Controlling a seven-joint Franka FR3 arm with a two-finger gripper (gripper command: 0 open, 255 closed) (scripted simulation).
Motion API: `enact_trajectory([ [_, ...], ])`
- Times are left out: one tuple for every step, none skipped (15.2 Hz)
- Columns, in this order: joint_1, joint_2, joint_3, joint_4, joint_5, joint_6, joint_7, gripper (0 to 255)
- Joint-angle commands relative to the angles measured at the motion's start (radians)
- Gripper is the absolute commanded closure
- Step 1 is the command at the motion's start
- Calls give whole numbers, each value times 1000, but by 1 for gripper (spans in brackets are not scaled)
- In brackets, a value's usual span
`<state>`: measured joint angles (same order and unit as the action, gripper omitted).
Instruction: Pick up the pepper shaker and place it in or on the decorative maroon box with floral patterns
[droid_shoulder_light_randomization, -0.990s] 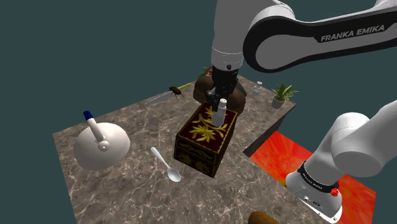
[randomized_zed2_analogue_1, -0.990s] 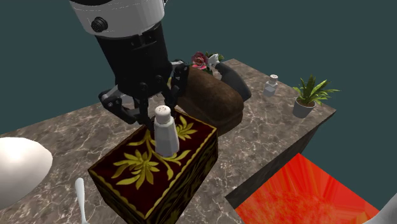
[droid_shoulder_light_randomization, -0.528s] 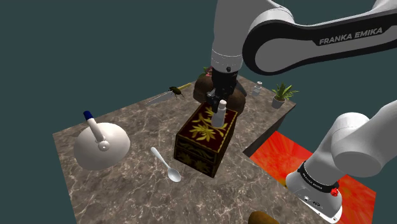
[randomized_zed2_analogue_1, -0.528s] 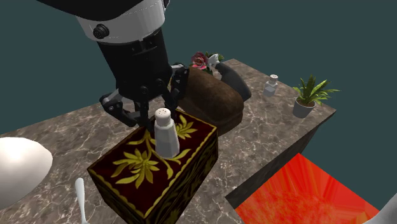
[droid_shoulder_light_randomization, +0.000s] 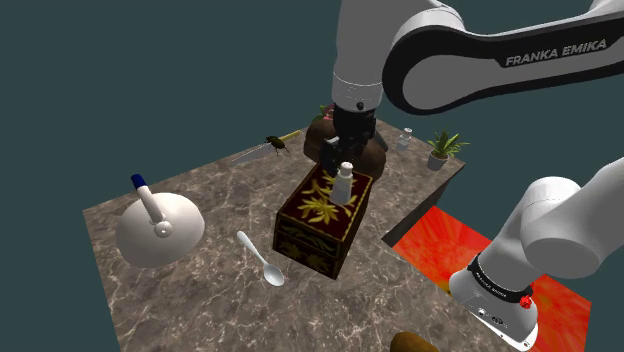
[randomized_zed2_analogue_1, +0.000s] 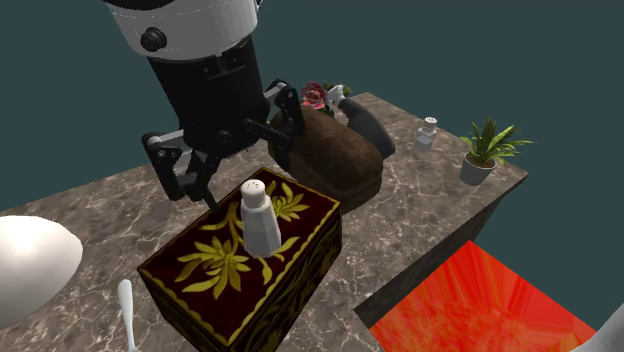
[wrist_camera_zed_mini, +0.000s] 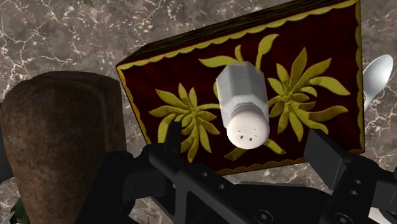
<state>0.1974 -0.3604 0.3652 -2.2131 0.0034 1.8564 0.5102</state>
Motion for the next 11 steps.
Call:
enact_trajectory([
  [0, -2, -1, 51, 0, -53, -2, 0],
  [0, -2, -2, 84, 0, -87, -2, 0],
  [0, -1, -1, 112, 0, -113, -2, 0],
  [0, -1, -1, 112, 0, -113, -2, 0],
  [0, -1, -1, 111, 0, -113, -2, 0],
  [0, -1, -1, 112, 0, -113, -2, 0],
  [0, -1, -1, 112, 0, -113, -2, 0],
  [0, -1, -1, 112, 0, -113, -2, 0],
  [0, -1, -1, 112, 0, -113, -2, 0],
  [0, -1, -1, 112, 0, -113, -2, 0],
  [-1, -1, -1, 111, 0, -113, -2, 0],
])
